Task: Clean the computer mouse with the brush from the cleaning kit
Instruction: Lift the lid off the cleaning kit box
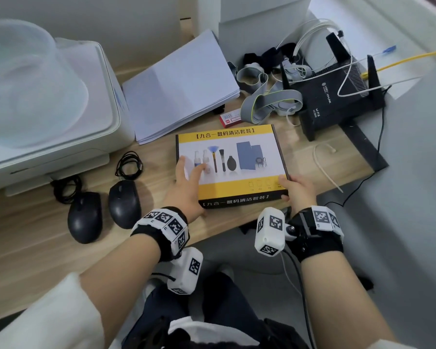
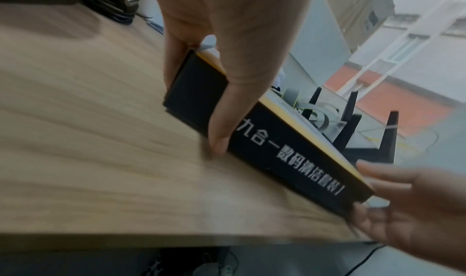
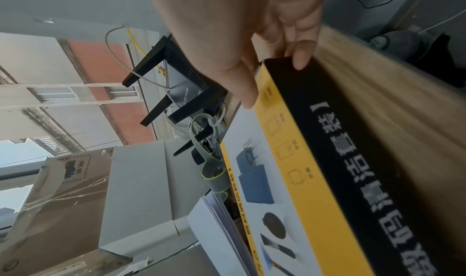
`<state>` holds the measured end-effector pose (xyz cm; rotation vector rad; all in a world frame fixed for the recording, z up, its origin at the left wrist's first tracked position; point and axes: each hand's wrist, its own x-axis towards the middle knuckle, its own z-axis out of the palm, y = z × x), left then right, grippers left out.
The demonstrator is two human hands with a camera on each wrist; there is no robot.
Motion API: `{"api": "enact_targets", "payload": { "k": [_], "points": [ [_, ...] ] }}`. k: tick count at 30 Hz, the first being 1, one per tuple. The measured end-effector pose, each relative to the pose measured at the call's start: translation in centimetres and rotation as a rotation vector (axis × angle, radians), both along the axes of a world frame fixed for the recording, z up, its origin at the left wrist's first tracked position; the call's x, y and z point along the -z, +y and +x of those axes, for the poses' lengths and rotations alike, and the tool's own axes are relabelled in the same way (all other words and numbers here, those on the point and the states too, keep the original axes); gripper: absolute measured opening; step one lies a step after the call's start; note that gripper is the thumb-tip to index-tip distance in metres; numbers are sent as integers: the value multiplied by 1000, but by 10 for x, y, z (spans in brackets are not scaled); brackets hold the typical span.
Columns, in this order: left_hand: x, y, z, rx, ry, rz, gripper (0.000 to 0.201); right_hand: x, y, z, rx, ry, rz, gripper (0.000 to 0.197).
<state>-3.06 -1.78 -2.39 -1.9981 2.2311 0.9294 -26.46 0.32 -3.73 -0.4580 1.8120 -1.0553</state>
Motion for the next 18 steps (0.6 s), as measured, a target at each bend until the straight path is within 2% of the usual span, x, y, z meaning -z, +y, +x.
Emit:
{"api": "enact_targets", "payload": {
  "k": [3, 6, 9, 11, 14, 18],
  "points": [
    [0, 0, -2, -25, -16, 24, 120, 2, 1, 0, 3, -27, -8, 27],
    [3, 2, -3, 23, -92, 3, 124, 0, -2, -1, -22, -101, 30, 23],
    [6, 2, 1, 74, -171, -33, 115, 1, -2, -5, -86, -124, 66, 23],
    [3, 1, 3, 133, -245, -76, 107, 2, -1, -6, -131, -64, 76, 24],
    [-4, 3, 0, 348, -426, -154, 103, 2, 2, -6, -176, 59, 73, 28],
    [-20, 10, -10, 522, -454, -91, 91, 1, 7, -7, -166, 254, 71, 39]
  ]
}}
